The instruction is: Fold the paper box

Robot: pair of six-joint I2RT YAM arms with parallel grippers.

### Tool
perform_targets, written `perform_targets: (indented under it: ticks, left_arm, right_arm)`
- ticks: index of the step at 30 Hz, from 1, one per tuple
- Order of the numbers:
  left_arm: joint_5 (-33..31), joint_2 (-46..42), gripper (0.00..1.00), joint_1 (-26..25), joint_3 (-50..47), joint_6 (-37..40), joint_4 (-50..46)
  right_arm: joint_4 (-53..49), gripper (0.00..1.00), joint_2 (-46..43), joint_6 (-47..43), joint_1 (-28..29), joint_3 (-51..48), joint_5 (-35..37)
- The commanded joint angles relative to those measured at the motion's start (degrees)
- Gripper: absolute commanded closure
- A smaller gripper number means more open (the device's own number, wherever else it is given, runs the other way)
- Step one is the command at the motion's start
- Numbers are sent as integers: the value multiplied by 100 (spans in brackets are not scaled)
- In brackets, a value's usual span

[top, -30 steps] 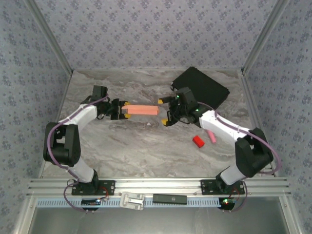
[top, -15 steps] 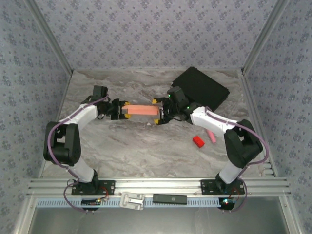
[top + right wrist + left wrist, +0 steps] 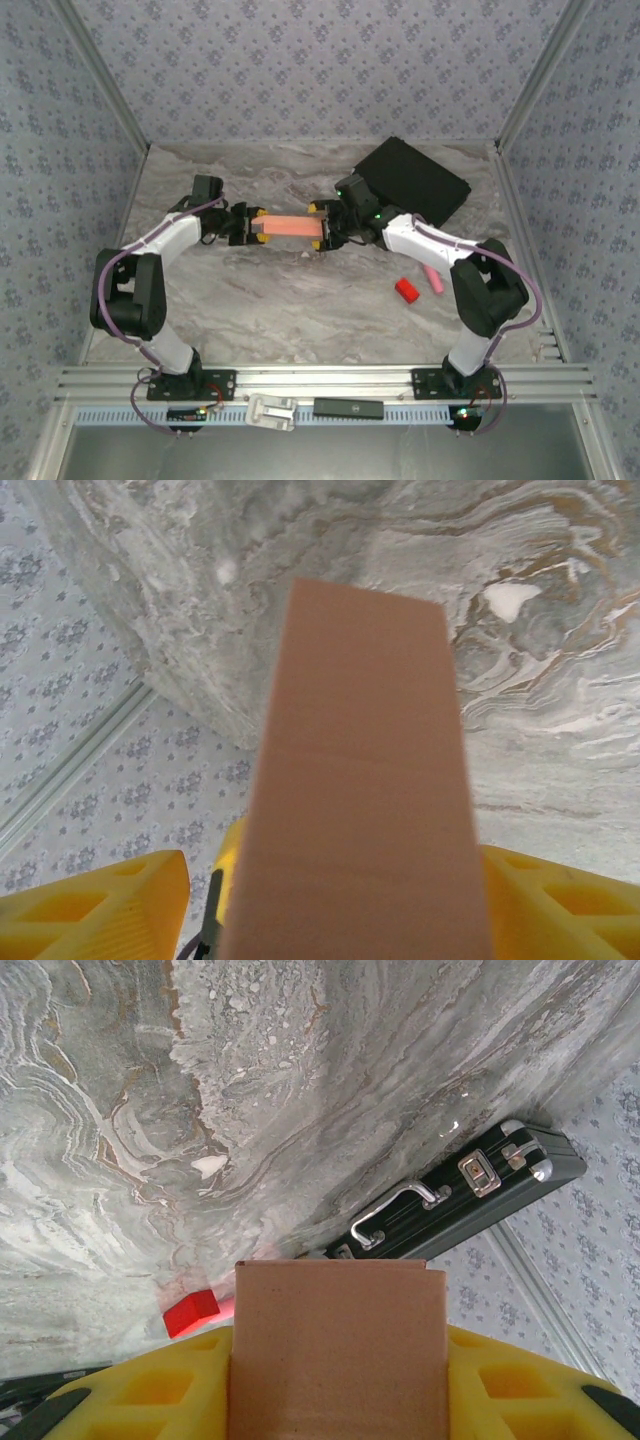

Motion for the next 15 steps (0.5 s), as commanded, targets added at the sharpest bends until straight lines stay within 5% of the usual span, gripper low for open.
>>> perform_targets:
  ticks: [1,15]
  left_arm:
    - [5,47,98,-48,192,-70,-26]
    - [-6,44,99,-65,227,-81,-17]
  right_arm:
    - [-339,28,113,-79,27,185,229]
    - [-815,37,279,-230,54,413,481]
